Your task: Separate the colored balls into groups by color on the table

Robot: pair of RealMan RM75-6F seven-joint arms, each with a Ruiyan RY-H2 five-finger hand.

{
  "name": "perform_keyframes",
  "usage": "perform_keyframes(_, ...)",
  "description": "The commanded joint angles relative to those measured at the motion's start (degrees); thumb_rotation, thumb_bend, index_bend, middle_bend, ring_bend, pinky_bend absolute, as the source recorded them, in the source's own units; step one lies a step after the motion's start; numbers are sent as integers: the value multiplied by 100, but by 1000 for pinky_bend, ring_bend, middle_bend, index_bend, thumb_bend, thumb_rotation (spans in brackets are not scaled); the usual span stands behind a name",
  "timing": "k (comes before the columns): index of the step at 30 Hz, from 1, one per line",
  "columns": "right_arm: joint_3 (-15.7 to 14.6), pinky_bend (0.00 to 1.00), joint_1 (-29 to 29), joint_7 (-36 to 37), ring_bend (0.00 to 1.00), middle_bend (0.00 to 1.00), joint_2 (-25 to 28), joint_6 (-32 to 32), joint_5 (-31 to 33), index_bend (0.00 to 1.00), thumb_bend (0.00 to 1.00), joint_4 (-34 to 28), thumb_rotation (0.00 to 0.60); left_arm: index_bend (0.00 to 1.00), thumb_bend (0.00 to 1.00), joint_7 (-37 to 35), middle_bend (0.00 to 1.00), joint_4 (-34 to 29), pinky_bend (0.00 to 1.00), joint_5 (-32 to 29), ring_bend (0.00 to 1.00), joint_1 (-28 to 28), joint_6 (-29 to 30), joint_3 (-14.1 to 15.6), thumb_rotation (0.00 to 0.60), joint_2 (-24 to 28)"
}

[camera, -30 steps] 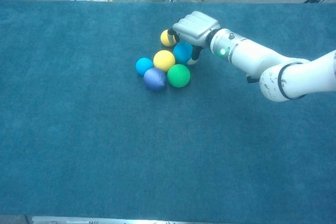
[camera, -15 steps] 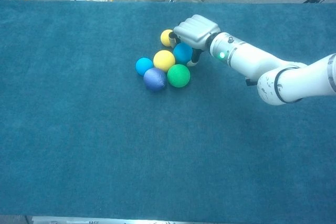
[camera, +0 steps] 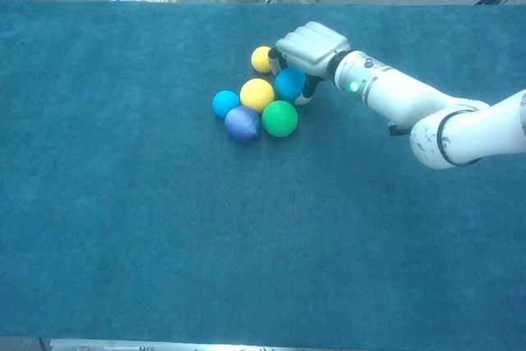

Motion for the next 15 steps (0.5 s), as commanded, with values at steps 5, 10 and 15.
perform_keyframes(5,3,291,-158,129,256,517,450,183,-111,475,132,-497,600,205,325,22,245,-7,210,17,245,-17,-29,4,600,3)
perform_keyframes(10,-56,291,-327,86,256,517,860,277,-91,475,132,-952,600,206,325,30,245,-3,211,50,245,-50,-60,1,600,-18)
perform_keyframes(15,-221,291,-504,-31,256,517,1184,313,-77,475,132,-1275,600,206,324,36,246,-4,210,77,245,-77,-90,6,600,-32)
